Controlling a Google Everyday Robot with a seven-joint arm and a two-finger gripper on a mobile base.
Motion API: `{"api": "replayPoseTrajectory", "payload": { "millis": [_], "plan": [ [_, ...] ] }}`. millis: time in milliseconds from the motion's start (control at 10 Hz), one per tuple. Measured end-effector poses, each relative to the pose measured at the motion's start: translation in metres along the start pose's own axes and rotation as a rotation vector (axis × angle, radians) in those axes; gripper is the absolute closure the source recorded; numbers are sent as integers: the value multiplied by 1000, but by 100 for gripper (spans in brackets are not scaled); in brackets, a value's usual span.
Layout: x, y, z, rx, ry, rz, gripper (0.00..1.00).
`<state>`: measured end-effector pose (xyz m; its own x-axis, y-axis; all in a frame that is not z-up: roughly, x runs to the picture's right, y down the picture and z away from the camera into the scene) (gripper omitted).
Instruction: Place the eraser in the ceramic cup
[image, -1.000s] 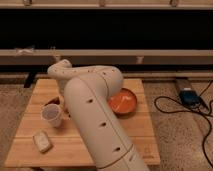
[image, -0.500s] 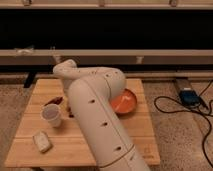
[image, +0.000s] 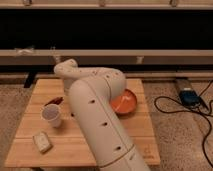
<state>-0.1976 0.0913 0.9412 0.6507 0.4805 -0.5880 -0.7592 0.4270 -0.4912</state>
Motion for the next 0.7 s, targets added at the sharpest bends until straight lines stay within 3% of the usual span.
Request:
{"api": "replayPoseTrajectory", "payload": {
  "millis": [200,700],
  "plan": [
    [2,0,-1,2,5,0,100],
    [0,3,-3,2,-12,-10,100]
  ]
}}
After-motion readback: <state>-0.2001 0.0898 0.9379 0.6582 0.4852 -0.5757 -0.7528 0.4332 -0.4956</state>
